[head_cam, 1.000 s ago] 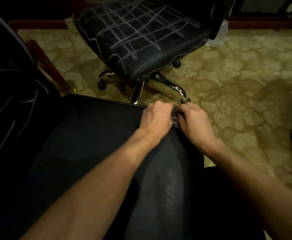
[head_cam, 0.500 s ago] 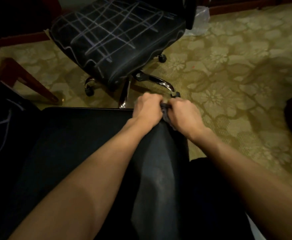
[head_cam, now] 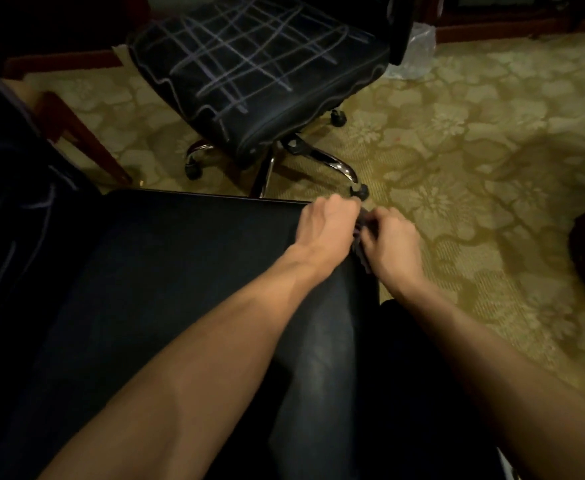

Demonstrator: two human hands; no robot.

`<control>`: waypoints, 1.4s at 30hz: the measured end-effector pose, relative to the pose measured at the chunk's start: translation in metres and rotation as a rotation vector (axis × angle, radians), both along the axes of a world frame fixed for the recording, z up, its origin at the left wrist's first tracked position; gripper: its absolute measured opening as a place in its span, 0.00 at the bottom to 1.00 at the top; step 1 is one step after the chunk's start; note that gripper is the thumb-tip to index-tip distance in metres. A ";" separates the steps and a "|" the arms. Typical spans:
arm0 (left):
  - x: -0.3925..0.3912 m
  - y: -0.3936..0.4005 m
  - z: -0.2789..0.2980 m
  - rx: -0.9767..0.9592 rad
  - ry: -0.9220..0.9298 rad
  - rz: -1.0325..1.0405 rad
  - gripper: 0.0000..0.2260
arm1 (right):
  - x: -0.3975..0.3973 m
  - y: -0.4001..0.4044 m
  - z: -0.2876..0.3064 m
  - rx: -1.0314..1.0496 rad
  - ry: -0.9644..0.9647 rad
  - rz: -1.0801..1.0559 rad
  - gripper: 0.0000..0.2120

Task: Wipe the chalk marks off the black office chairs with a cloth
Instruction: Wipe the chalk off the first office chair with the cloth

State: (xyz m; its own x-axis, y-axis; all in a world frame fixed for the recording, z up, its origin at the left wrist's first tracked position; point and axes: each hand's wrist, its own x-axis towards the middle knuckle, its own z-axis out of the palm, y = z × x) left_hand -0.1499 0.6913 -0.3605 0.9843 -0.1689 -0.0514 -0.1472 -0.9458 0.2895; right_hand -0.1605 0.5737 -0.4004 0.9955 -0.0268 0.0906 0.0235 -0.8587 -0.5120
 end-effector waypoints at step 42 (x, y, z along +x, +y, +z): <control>-0.446 0.063 -0.079 -0.192 -0.724 0.999 0.12 | -0.300 0.105 0.016 -0.212 -0.334 1.369 0.03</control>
